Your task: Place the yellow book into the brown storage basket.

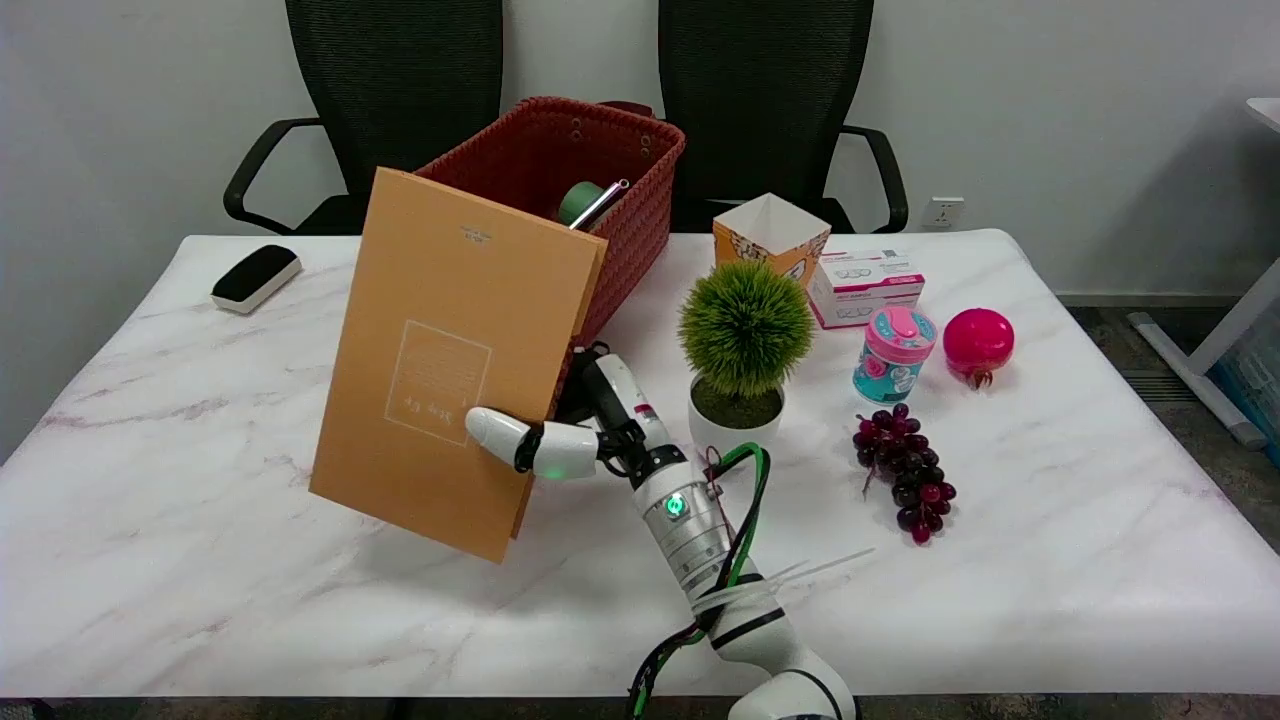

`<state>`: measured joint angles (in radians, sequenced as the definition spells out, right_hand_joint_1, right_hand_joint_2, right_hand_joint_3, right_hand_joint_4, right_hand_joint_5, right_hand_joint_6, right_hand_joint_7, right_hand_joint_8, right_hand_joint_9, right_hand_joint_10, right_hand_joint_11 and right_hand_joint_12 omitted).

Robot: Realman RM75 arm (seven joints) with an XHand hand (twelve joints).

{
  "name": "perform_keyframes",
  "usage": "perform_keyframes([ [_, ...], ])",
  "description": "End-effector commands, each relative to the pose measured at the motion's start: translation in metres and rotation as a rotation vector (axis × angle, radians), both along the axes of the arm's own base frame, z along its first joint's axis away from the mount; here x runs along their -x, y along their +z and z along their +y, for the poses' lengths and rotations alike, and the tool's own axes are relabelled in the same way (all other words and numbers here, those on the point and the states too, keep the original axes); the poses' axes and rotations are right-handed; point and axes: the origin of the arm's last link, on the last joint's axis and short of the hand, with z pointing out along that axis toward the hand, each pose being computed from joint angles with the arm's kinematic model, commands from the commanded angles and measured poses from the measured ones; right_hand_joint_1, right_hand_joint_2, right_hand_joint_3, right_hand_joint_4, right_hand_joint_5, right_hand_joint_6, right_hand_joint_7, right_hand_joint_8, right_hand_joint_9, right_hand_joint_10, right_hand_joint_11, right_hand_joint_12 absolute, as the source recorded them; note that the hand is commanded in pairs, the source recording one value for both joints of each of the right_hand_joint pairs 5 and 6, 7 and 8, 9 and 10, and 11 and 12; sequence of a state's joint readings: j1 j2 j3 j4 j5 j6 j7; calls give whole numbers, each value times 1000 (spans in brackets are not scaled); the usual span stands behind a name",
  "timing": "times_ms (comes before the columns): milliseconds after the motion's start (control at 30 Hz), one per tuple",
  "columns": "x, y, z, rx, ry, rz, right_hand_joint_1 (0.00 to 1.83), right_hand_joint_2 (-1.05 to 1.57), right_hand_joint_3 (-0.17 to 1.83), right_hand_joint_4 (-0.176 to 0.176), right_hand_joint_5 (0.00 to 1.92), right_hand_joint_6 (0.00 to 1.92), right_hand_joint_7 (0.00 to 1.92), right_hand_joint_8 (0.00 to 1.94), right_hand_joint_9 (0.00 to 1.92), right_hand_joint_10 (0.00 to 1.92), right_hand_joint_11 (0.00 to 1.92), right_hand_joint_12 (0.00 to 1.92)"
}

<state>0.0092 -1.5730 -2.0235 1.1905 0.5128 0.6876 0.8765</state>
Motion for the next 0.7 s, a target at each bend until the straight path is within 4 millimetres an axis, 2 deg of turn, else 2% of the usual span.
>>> perform_keyframes([
  [33,-43,-6,1,-37,115,-34,1115,995,622,0,1453,1453,1600,1600,1597,1597,1362,1362],
  [333,-72,-11,-13,-80,149,-33,1136,1023,624,0,1424,1424,1594,1594,1594,1594,1358,1358],
  [700,-125,-2,-59,-127,209,-4,1139,1054,640,0,1389,1389,1579,1579,1591,1591,1351,1351],
])
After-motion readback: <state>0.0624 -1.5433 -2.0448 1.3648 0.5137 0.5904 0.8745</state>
